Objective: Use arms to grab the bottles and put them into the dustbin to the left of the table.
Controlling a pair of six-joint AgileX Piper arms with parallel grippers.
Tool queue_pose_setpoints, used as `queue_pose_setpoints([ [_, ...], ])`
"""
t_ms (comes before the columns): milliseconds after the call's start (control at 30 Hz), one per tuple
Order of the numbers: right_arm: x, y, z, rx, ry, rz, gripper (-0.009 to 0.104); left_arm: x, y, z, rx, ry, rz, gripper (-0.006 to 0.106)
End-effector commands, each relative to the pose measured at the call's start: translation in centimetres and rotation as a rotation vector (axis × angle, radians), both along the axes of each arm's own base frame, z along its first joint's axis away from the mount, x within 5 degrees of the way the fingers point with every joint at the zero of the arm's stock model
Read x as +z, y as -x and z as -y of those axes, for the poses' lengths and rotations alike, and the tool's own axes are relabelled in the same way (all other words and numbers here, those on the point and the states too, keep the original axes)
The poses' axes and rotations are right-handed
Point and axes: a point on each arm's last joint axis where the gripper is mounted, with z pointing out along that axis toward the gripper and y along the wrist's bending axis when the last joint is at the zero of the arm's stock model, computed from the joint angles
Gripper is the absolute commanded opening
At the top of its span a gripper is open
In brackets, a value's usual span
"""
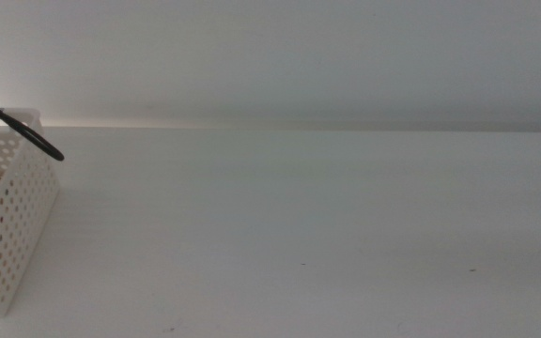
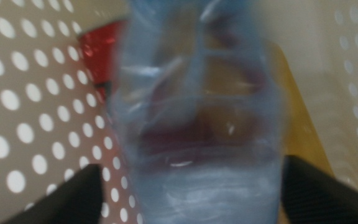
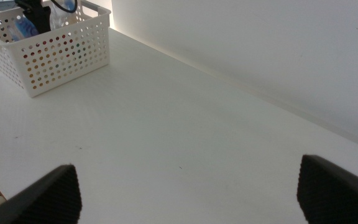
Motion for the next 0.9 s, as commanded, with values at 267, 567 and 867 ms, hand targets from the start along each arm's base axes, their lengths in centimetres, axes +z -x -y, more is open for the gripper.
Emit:
queue_pose_setpoints([
  [267,0.1,0.0,0.0,-0.001,-0.006,0.015,0.093,5.1,2.3,1.2,0.057,-0.017,0.085,0.094],
  [567,0.1,0.0,0.0,-0.006,-0.017,0.006,0.093,13.9,7.6,8.6,0.008,0.019,0.260,0.094],
  [867,0.1,0.0,0.0,-0.006,-0.017,0.006,0.093,19.1,14.9,18.2,-0.215,0.162,0.503,0.094],
])
